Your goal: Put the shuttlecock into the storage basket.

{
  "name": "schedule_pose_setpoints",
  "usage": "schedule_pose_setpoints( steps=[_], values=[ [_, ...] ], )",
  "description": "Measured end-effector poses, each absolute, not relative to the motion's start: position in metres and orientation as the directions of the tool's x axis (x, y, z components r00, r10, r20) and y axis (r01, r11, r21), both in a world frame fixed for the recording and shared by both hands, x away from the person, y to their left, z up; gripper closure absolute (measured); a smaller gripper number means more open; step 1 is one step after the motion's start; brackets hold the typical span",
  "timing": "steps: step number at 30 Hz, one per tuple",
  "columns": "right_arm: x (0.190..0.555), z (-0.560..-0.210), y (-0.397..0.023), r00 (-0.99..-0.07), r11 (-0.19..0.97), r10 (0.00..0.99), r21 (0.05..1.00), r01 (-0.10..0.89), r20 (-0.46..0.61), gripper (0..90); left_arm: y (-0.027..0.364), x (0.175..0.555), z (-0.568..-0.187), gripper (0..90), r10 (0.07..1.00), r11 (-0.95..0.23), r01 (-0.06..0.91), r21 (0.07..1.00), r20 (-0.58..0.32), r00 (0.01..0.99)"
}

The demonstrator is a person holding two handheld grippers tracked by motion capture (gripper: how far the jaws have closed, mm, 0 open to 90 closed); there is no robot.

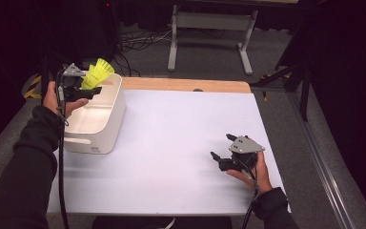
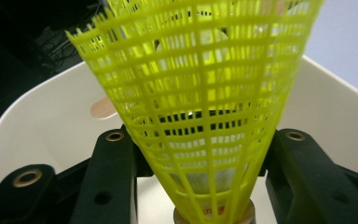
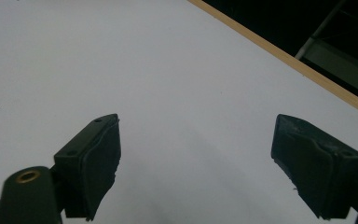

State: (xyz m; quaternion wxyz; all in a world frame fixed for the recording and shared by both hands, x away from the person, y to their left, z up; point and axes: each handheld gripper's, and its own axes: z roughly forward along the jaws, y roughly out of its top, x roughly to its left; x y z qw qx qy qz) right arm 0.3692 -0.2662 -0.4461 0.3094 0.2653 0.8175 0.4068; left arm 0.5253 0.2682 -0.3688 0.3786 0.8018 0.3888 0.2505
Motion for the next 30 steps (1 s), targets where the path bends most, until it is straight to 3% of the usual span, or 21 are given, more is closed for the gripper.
schedule_pose_setpoints(
  steps=[19, 30],
  values=[
    [0.369, -0.446, -0.265, -0.674, 0.537, 0.677, 0.825, 0.178, -0.295, 17.1, 0.260, 0.533, -0.380, 56.5, 0.795, -0.479, 0.507, 0.717, 0.110, 0.596],
    [0.369, -0.447, -0.264, -0.687, 0.539, 0.668, 0.823, 0.180, -0.287, 17.4, 0.245, 0.540, -0.385, 52.6, 0.754, -0.585, 0.521, 0.622, 0.178, 0.633]
  ],
)
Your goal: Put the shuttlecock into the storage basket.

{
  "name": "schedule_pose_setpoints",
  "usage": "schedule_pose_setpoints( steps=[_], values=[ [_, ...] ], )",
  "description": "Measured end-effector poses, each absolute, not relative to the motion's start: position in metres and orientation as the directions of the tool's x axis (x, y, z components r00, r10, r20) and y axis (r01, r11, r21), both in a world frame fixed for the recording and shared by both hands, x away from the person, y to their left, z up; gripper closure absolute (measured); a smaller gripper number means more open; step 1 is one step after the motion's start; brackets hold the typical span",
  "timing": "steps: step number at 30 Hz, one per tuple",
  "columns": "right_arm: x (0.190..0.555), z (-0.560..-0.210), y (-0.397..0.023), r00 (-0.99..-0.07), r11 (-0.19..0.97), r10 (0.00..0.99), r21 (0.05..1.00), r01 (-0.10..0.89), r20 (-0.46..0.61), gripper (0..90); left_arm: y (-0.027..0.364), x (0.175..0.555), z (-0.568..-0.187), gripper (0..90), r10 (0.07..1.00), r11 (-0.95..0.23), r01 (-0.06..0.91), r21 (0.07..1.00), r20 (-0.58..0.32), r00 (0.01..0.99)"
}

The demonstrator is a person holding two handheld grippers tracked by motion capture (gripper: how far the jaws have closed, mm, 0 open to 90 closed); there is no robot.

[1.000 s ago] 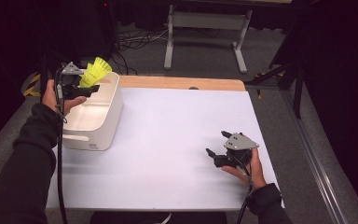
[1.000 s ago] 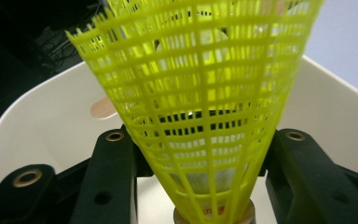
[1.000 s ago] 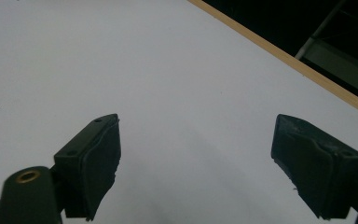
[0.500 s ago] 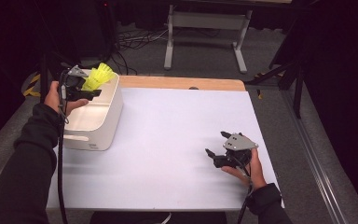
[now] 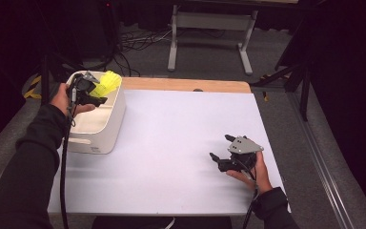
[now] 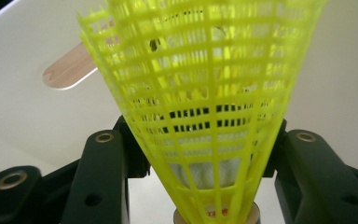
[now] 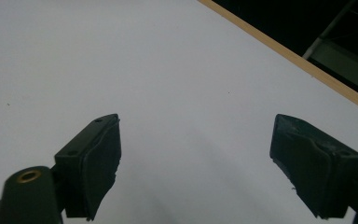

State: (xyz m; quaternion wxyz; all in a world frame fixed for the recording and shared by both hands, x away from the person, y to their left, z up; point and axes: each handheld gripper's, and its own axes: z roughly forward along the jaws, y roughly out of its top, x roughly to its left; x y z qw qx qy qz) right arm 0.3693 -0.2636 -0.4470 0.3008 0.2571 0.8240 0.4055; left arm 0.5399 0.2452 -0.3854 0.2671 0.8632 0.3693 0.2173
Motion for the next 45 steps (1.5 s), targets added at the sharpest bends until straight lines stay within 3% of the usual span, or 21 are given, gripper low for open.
schedule_pose_setpoints(
  steps=[13, 16, 19, 22, 25, 35, 45],
  values=[
    [0.371, -0.449, -0.262, -0.705, 0.534, 0.658, 0.824, 0.189, -0.264, 17.7, 0.239, 0.544, -0.391, 45.6, 0.720, -0.634, 0.530, 0.562, 0.180, 0.671],
    [0.371, -0.450, -0.261, -0.709, 0.532, 0.655, 0.825, 0.189, -0.260, 17.7, 0.237, 0.548, -0.399, 43.0, 0.713, -0.657, 0.564, 0.501, 0.168, 0.681],
    [0.371, -0.451, -0.259, -0.716, 0.534, 0.650, 0.823, 0.194, -0.253, 17.6, 0.233, 0.551, -0.404, 30.6, 0.703, -0.679, 0.592, 0.433, 0.155, 0.694],
    [0.371, -0.451, -0.259, -0.719, 0.535, 0.648, 0.822, 0.195, -0.251, 17.5, 0.233, 0.551, -0.404, 16.2, 0.726, -0.663, 0.607, 0.437, 0.179, 0.664],
    [0.371, -0.451, -0.259, -0.719, 0.535, 0.648, 0.822, 0.196, -0.250, 17.5, 0.235, 0.550, -0.402, 11.3, 0.736, -0.648, 0.606, 0.461, 0.173, 0.655],
    [0.370, -0.451, -0.258, -0.718, 0.533, 0.649, 0.824, 0.193, -0.252, 17.5, 0.234, 0.545, -0.395, 9.7, 0.718, -0.653, 0.563, 0.507, 0.179, 0.672],
    [0.368, -0.450, -0.258, -0.716, 0.534, 0.649, 0.825, 0.187, -0.257, 17.5, 0.243, 0.531, -0.376, 12.0, 0.723, -0.632, 0.477, 0.610, 0.243, 0.647]
  ],
)
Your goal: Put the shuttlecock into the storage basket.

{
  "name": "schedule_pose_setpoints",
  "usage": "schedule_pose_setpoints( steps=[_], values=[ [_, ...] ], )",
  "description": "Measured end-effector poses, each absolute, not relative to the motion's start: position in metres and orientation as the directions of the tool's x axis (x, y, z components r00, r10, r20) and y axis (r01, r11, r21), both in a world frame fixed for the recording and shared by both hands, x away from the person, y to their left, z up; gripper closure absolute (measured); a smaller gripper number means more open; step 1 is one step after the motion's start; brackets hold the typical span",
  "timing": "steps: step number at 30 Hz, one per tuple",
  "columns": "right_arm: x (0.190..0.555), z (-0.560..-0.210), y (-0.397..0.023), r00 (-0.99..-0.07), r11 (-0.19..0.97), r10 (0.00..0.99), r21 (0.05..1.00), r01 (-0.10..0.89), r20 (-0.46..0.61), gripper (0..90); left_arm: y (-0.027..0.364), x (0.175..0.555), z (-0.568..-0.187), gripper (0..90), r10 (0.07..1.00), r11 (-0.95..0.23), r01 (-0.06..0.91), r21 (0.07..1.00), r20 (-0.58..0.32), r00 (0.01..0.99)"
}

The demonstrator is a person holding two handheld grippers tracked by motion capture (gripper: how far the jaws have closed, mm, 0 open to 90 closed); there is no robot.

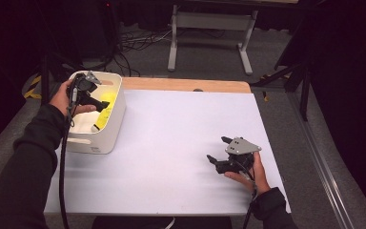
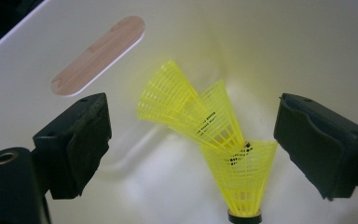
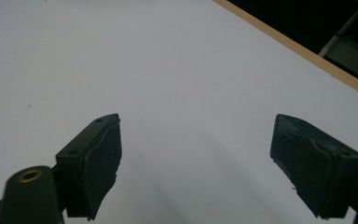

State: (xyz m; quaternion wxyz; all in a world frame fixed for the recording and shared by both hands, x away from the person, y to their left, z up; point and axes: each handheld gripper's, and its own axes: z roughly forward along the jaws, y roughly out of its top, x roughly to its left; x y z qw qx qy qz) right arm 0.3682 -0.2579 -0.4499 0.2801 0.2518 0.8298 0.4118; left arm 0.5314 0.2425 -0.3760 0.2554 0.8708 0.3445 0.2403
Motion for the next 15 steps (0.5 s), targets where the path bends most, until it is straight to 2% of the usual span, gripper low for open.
schedule_pose_setpoints(
  steps=[15],
  values=[
    [0.364, -0.447, -0.257, -0.709, 0.524, 0.653, 0.834, 0.170, -0.266, 17.1, 0.246, 0.504, -0.353, 11.7, 0.717, -0.596, 0.363, 0.716, 0.272, 0.641]
  ],
)
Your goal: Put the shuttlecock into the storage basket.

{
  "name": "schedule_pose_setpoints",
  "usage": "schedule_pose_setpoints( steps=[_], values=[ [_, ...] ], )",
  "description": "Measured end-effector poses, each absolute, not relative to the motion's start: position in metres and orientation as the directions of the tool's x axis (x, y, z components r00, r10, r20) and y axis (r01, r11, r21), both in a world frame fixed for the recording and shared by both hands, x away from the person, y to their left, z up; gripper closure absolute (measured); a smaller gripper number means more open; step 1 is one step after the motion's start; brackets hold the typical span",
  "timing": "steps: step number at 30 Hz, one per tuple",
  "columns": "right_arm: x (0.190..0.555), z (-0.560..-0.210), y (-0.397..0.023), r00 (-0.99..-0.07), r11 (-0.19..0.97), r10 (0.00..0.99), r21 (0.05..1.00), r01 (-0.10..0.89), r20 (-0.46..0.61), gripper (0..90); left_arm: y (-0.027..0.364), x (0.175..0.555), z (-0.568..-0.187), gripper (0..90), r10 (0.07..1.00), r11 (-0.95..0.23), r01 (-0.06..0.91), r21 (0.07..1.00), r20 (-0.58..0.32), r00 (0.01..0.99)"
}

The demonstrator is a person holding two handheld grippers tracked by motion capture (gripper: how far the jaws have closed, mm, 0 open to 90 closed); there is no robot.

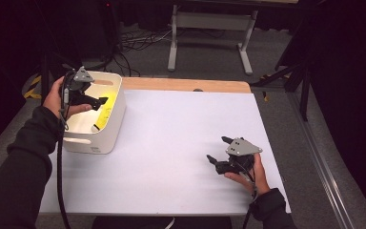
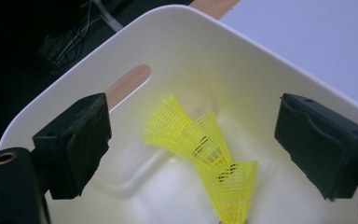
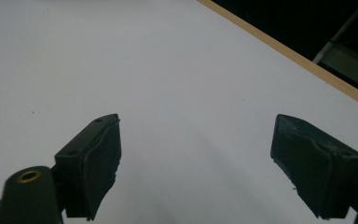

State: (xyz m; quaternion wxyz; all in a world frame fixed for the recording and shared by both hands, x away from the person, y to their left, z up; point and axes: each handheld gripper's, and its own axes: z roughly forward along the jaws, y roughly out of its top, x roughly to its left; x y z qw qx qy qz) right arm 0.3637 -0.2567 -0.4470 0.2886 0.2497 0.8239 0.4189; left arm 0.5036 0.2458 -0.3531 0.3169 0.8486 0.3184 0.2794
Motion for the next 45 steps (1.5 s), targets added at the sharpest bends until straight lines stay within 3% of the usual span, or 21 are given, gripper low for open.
schedule_pose_setpoints(
  steps=[28, 45],
  values=[
    [0.358, -0.444, -0.255, -0.693, 0.499, 0.670, 0.853, 0.155, -0.266, 16.8, 0.242, 0.449, -0.338, 10.1, 0.693, -0.496, 0.146, 0.856, 0.290, 0.660],
    [0.352, -0.441, -0.247, -0.677, 0.516, 0.673, 0.845, 0.143, -0.297, 16.9, 0.227, 0.409, -0.342, 10.4, 0.668, -0.489, 0.049, 0.871, 0.338, 0.663]
  ],
)
